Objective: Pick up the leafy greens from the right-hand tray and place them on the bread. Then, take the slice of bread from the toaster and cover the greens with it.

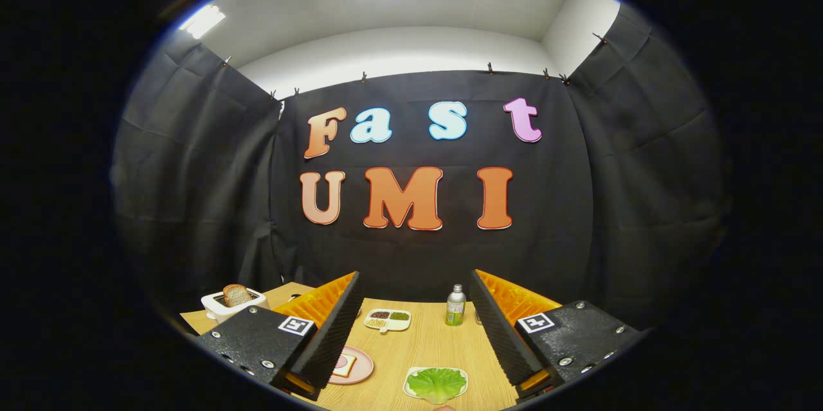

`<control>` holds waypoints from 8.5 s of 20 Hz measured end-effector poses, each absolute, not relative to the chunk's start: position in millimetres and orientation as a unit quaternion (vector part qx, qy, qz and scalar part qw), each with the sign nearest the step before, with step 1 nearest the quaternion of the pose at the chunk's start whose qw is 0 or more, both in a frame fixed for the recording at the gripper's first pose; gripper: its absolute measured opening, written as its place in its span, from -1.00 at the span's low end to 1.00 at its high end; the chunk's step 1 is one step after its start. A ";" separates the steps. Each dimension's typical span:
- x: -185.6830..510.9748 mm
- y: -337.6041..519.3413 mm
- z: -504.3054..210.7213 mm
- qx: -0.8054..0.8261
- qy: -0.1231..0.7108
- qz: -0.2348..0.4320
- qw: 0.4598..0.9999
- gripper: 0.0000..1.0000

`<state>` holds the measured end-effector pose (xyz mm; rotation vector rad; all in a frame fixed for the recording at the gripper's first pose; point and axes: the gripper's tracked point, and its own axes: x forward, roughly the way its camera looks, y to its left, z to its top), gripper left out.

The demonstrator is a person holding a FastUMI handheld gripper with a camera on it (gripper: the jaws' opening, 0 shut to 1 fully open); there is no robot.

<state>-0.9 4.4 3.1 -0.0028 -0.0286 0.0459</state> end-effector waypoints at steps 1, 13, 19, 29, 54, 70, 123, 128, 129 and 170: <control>-1.0 4.5 3.7 -0.004 -0.015 0.022 1.000 0.98; 13.4 11.8 -14.4 -0.005 0.001 0.053 0.999 0.99; 29.1 6.8 -33.8 -0.021 0.024 0.065 0.997 0.98; 57.5 7.0 -126.1 -0.039 0.196 0.113 0.973 0.99; 61.5 -23.8 -391.3 -0.052 0.577 0.133 0.804 0.98; 70.8 -37.2 -421.6 -0.052 0.603 0.072 0.793 -0.14; 100.6 206.8 -352.0 -0.093 0.533 0.208 0.815 -0.96; 98.1 218.1 -371.9 -0.078 0.548 0.207 0.807 -0.95; 97.1 221.1 -374.4 -0.070 0.552 0.207 0.805 -0.95; 124.3 458.1 -179.3 -0.014 0.495 0.295 0.817 0.87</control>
